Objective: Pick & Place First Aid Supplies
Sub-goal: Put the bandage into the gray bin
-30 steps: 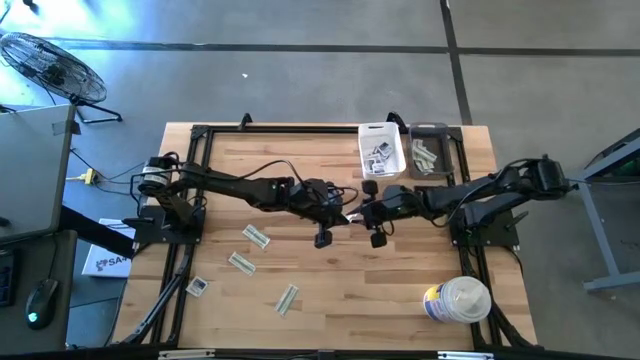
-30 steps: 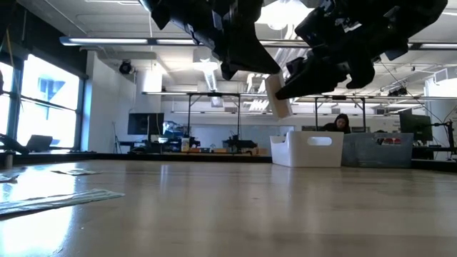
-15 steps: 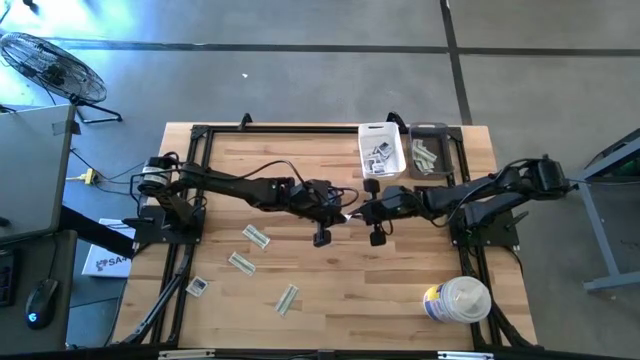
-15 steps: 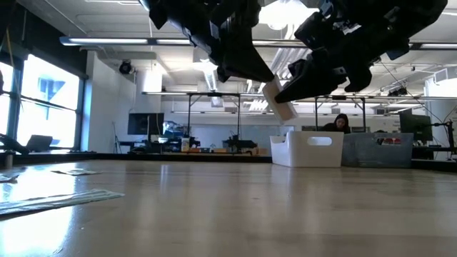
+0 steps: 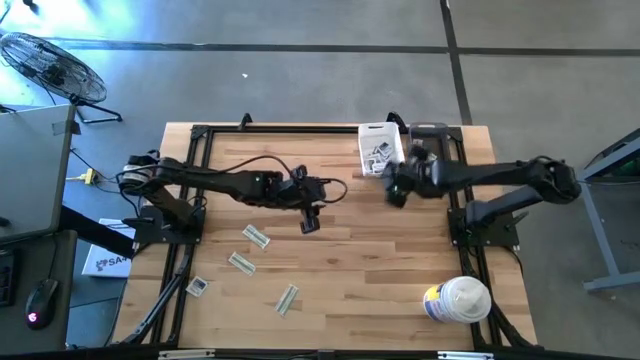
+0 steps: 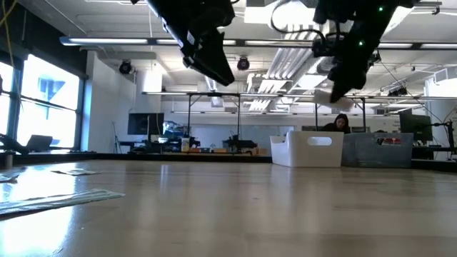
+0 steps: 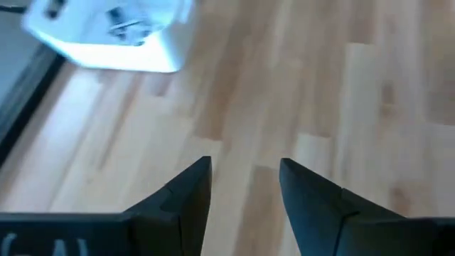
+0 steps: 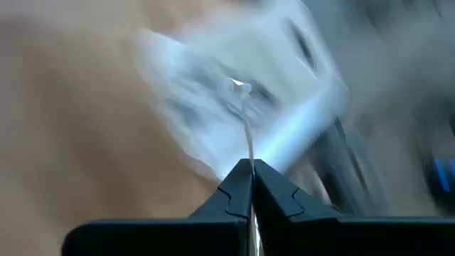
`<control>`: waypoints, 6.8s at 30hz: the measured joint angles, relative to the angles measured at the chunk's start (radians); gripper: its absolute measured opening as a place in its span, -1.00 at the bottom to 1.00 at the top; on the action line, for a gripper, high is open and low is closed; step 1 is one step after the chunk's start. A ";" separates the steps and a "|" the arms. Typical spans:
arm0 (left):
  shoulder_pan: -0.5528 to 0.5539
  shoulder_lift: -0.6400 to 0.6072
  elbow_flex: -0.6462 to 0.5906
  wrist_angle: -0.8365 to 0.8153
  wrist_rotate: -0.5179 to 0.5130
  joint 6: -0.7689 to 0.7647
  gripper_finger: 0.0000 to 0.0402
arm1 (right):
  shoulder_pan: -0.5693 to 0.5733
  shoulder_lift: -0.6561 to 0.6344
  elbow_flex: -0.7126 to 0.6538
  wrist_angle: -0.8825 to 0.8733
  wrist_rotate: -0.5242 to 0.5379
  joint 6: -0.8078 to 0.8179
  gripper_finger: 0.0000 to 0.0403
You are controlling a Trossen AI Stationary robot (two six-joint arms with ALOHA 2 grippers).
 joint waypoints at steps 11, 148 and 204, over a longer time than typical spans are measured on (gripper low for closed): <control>0.000 0.016 -0.116 0.165 -0.091 0.017 -0.18 | -0.466 0.007 -0.025 -0.132 -0.026 0.205 -0.99; 0.045 0.219 -0.015 0.516 0.564 0.064 -1.00 | 0.159 0.035 -0.321 0.972 -0.726 -0.366 -0.97; 0.006 0.140 0.081 0.010 0.084 -0.044 0.13 | -0.660 0.004 -0.317 0.398 -0.010 0.054 -0.96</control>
